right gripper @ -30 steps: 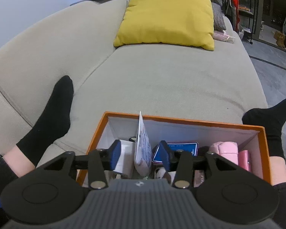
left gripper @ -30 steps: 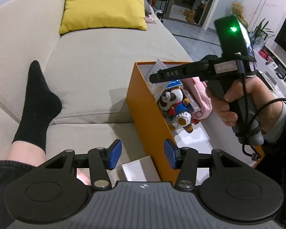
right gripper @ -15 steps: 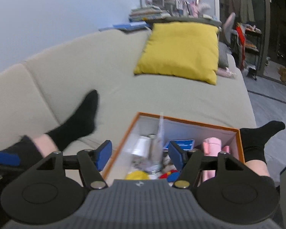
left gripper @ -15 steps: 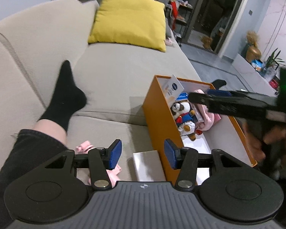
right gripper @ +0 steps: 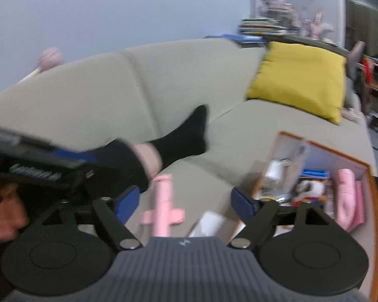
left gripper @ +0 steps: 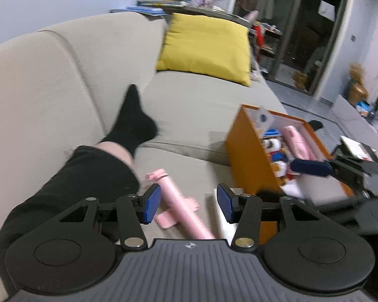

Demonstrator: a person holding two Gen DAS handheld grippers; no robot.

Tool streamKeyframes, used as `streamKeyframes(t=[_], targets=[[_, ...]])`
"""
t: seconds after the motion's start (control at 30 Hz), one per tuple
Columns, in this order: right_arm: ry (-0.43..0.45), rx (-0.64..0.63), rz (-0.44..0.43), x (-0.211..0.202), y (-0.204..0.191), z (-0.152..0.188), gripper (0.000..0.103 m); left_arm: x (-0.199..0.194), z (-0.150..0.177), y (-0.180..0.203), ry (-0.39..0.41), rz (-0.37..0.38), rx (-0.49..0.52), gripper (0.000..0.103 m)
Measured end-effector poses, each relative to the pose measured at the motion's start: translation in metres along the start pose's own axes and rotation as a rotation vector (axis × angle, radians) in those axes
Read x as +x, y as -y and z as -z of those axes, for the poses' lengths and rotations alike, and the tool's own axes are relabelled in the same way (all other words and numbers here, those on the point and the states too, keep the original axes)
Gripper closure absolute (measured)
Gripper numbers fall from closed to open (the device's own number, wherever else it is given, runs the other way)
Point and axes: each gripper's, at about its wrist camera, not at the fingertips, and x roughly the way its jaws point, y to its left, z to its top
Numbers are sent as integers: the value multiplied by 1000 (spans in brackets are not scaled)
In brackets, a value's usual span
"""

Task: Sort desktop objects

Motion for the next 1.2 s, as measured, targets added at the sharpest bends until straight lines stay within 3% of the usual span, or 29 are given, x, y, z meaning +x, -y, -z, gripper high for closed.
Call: streamKeyframes(t=[0.13,0.37,0.57,0.63,0.7,0.87,0.97,1.2], targets=[[-15,-71,35,10,-25,11,17,2,13,-11,-17,-21,-2,45],[-124,-138,102,37,-45,28,17,15,33,-24,-71,-53,19,42],[-190,-136,118,51,-51,39,17,22,44,-38,-127,-5,33,42],[-209,-131,124,57,-50,42,22,23,45,-39,-132,17,37,42],[-225,-133,132,63,-50,43,34,25,45,-39,-137,38,45,42],[-223,-153,168,74,-50,40,35,32,41,-40,-149,69,40,43],[-214,-176,146,79,-51,36,50,34,37,-41,-150,82,23,51],[-303,-273,137,98,-47,17,60,48,22,-40,-167,106,21,59]])
